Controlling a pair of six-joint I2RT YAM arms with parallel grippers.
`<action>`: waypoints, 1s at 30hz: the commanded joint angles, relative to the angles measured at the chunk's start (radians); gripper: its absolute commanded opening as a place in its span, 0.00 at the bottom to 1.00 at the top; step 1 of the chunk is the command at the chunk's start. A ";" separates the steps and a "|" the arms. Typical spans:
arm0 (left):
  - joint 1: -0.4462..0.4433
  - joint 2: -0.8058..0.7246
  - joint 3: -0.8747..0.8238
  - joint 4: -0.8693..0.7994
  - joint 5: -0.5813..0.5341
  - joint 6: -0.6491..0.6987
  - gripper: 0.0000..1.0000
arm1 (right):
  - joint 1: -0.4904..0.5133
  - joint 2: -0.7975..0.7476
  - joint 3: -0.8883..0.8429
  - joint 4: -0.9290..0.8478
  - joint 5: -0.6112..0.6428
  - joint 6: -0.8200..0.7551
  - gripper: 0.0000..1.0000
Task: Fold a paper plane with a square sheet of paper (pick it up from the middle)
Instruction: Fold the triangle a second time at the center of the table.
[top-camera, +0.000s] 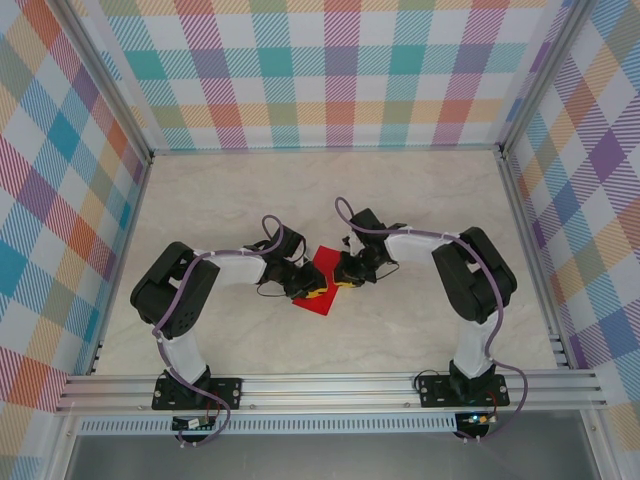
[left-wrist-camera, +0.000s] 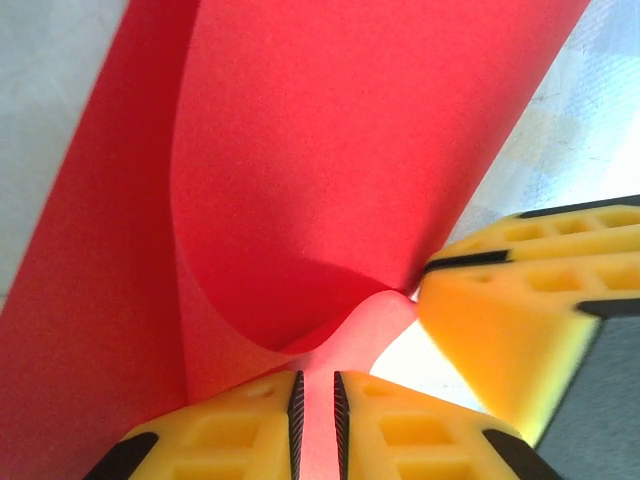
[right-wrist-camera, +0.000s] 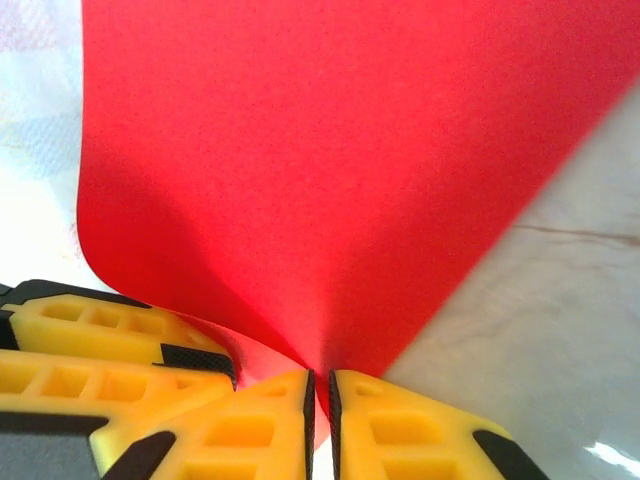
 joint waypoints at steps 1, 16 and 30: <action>-0.011 0.028 -0.017 -0.040 -0.035 0.005 0.18 | -0.003 -0.080 -0.012 -0.037 0.095 -0.004 0.15; -0.011 0.020 -0.018 -0.054 -0.060 -0.004 0.14 | 0.046 -0.011 -0.007 0.030 -0.046 0.021 0.07; -0.011 -0.050 0.002 -0.031 -0.073 0.036 0.12 | 0.047 0.061 0.005 -0.089 0.102 -0.007 0.05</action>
